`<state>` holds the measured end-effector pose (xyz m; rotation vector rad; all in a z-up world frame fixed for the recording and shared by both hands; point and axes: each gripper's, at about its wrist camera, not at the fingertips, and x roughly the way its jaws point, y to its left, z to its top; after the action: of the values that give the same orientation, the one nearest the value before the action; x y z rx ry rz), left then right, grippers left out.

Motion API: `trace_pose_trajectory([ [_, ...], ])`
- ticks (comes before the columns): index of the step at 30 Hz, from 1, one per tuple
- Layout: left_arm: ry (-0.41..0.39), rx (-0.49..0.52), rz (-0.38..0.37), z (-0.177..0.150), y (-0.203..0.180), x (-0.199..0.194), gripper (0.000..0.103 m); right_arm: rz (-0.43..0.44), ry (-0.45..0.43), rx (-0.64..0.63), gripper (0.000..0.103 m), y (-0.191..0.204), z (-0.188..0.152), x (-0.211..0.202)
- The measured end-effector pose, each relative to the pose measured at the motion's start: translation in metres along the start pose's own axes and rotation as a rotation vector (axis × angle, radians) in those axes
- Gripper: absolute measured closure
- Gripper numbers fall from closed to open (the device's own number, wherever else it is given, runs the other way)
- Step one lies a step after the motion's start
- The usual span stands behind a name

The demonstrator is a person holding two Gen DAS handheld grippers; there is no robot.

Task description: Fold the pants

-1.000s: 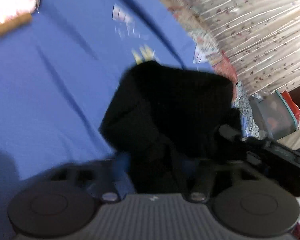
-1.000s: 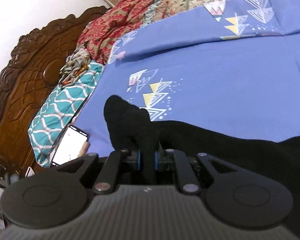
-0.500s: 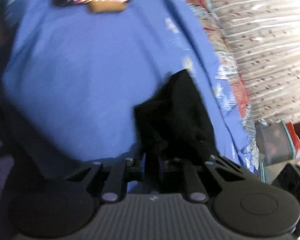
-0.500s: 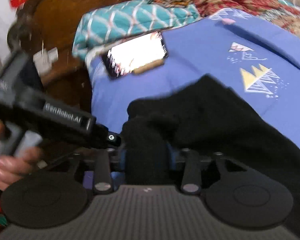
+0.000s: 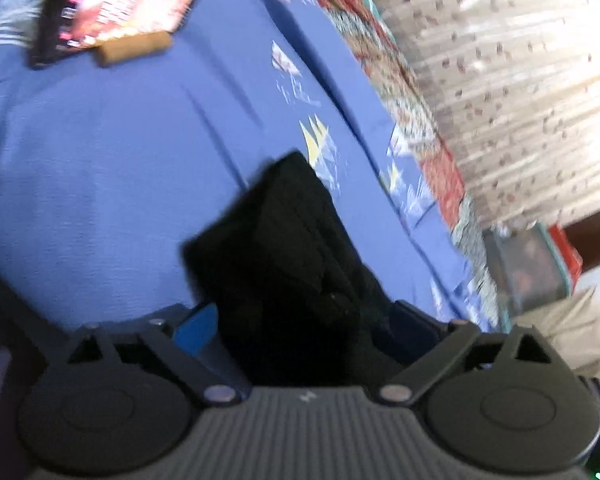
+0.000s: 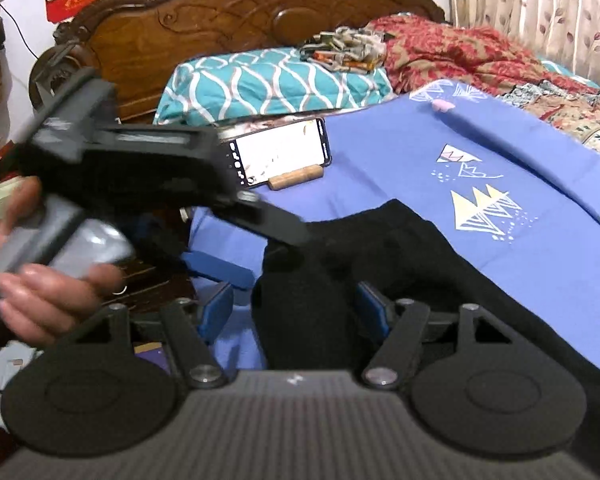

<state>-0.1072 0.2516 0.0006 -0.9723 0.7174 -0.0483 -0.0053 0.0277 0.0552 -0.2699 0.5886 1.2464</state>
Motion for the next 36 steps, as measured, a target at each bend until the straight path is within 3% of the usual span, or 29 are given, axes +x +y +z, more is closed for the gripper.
trace_pose_trajectory([
  [1, 0.004, 0.014, 0.025, 0.000, -0.004, 0.007, 0.018, 0.007, 0.010, 0.007, 0.044, -0.001, -0.002, 0.001],
  [3, -0.001, 0.083, 0.091, 0.001, -0.013, 0.014, 0.070, -0.006, 0.089, 0.023, 0.078, -0.006, -0.005, 0.019],
  [6, 0.005, 0.150, 0.164, -0.001, -0.014, 0.014, 0.084, 0.002, 0.194, 0.132, 0.079, -0.023, -0.010, 0.061],
  [9, -0.018, 0.152, 0.180, -0.008, -0.012, 0.007, 0.082, 0.050, 0.205, 0.197, 0.079, -0.032, -0.006, 0.077],
  [11, -0.029, 0.154, 0.200, -0.013, -0.013, 0.000, 0.073, 0.075, 0.183, 0.215, 0.077, -0.037, -0.003, 0.068],
  [14, -0.027, 0.150, 0.188, -0.016, -0.019, -0.020, 0.061, 0.071, 0.095, 0.279, 0.056, -0.057, -0.007, 0.028],
  [16, -0.072, 0.165, 0.163, -0.014, -0.026, -0.039, 0.062, 0.013, 0.015, 0.325, 0.056, -0.074, -0.017, -0.013],
  [19, -0.153, 0.172, 0.153, -0.008, -0.040, -0.062, 0.062, -0.189, -0.100, 0.430, 0.056, -0.110, -0.049, -0.091],
  [22, -0.169, 0.213, 0.118, -0.003, -0.068, -0.057, 0.062, -0.375, -0.188, 0.642, 0.056, -0.144, -0.100, -0.169],
  [26, -0.042, 0.337, 0.077, -0.016, -0.122, -0.004, 0.062, -0.597, -0.344, 0.971, 0.056, -0.163, -0.184, -0.273],
  [31, 0.177, 0.544, 0.033, -0.076, -0.198, 0.087, 0.062, -0.792, -0.518, 1.241, 0.054, -0.145, -0.275, -0.354],
  [34, 0.295, 0.622, 0.036, -0.116, -0.233, 0.140, 0.062, -0.834, -0.637, 1.377, 0.053, -0.143, -0.313, -0.372],
  [36, 0.354, 0.678, 0.050, -0.141, -0.253, 0.171, 0.063, -0.821, -0.729, 1.453, 0.044, -0.149, -0.334, -0.379],
])
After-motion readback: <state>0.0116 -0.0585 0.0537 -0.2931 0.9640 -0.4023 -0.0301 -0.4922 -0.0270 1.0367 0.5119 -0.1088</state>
